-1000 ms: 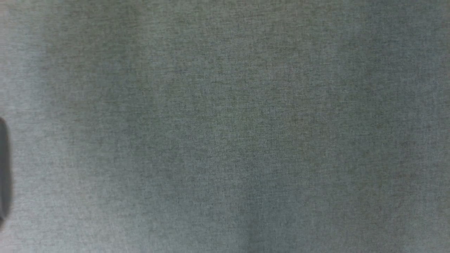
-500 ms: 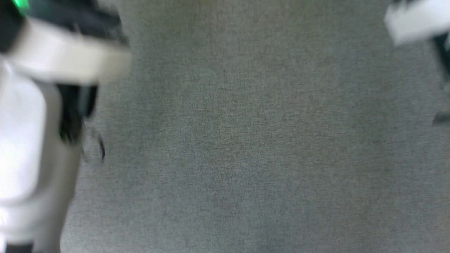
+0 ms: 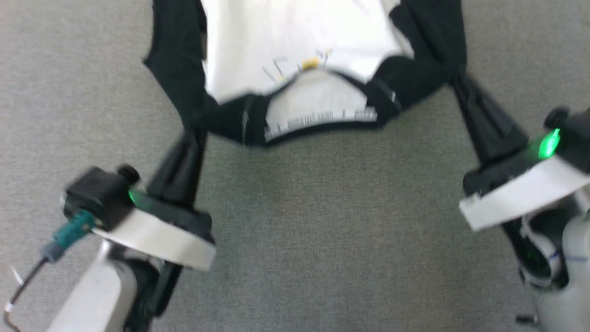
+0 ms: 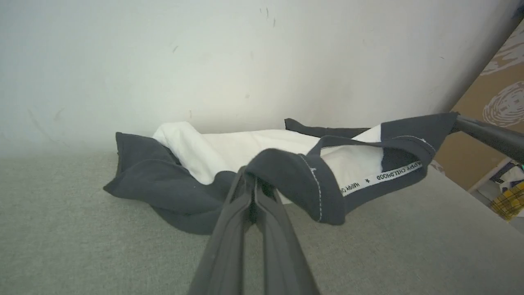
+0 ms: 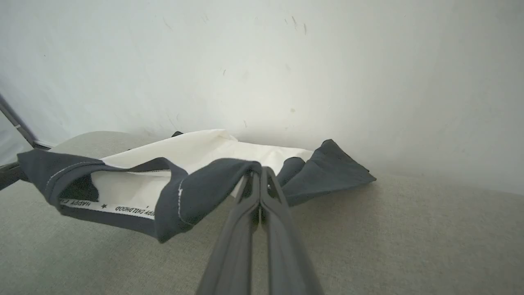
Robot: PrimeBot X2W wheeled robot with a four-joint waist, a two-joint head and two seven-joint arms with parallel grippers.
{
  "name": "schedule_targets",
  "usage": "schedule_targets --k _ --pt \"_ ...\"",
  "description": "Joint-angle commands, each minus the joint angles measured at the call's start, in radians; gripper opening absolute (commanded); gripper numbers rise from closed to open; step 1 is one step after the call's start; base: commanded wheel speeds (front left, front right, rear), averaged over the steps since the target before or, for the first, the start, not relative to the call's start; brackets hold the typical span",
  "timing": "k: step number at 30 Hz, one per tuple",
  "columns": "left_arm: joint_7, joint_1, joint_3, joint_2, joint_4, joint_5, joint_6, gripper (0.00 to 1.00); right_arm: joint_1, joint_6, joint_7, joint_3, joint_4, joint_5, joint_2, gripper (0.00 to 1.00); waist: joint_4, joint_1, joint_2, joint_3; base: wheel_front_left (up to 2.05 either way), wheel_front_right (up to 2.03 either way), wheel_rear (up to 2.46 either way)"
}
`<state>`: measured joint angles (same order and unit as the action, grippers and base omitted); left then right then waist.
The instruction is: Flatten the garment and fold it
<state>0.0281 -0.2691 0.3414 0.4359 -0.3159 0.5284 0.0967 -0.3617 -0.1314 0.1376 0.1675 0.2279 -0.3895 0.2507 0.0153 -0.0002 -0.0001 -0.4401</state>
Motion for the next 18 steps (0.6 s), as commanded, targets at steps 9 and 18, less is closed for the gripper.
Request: schedule_targets --k 9,18 --pt "-0.141 0.187 0.056 0.065 -0.001 0.093 -0.020 0.00 0.244 0.001 0.131 -0.018 0.040 -0.062 -0.005 0.00 -0.018 0.0002 0.0001 0.122 0.00 0.00 0.00" --pt "-0.316 0.294 0.122 0.110 -0.045 0.187 -0.020 0.00 0.389 0.001 0.352 0.022 0.068 -0.142 0.056 0.00 -0.015 0.0002 0.0001 0.200 0.00 0.00 0.00"
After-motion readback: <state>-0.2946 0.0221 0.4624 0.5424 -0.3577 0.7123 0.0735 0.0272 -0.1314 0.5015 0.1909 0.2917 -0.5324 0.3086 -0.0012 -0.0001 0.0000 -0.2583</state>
